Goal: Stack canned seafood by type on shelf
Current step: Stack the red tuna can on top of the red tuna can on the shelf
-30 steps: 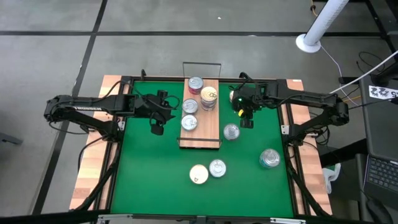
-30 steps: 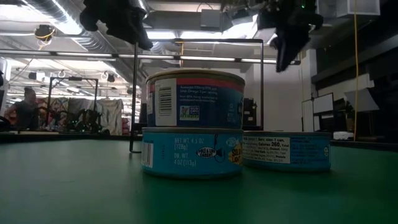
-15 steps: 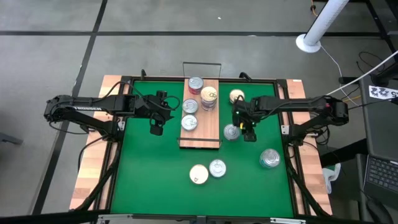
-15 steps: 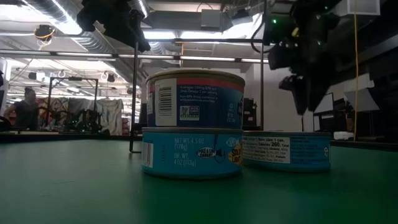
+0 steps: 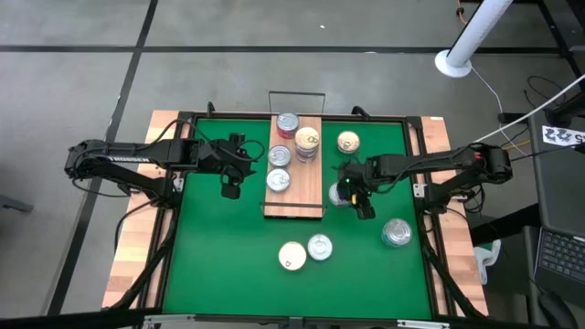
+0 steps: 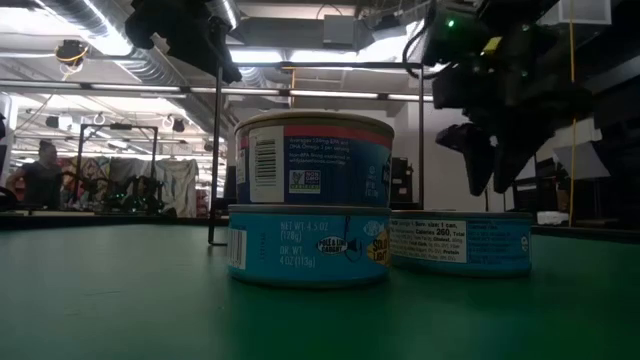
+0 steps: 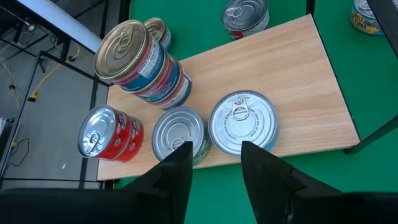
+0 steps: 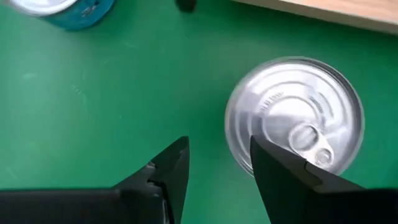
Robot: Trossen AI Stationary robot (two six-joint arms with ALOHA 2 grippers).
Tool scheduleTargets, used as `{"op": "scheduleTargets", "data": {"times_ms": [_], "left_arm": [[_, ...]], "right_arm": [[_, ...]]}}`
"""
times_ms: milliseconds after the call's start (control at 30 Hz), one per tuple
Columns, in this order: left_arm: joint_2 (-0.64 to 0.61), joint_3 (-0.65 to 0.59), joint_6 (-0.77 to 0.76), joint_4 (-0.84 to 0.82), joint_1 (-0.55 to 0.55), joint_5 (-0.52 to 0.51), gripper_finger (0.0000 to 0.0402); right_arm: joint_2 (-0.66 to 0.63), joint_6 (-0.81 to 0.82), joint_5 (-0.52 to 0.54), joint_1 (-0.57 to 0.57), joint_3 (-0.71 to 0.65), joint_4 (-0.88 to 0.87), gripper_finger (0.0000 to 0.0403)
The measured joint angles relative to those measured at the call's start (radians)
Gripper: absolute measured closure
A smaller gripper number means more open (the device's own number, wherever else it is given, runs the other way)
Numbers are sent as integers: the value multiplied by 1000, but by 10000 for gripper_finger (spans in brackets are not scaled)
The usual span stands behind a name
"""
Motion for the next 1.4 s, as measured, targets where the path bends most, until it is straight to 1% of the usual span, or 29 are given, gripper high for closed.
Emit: {"op": "scheduleTargets", "data": {"times_ms": [133,267,433,567,767,900,1033,1267,1400], "left_arm": [[1,0,-14,0,0,0,270],[1,0,-19,1,0,0,270],[1,1,-19,6,0,0,270],[1,1,-24,6,0,0,270],[1,1,-25,6,0,0,270],[1,1,-25,6,0,0,270],[1,1,-25,6,0,0,270],[1,1,-25,6,0,0,270],[1,1,-25,6,0,0,270]], "right_arm": [[19,-13,99,74,0,31,235],[44,-22,199,122,0,41,235],[75,-14,236,139,0,49,235],[112,39,249,138,0,41,235],[152,43,297,138,3,49,235],[158,44,339,138,3,49,237],[159,46,388,138,1,45,262],[160,46,437,137,1,43,336],[160,46,444,137,0,43,375]]}}
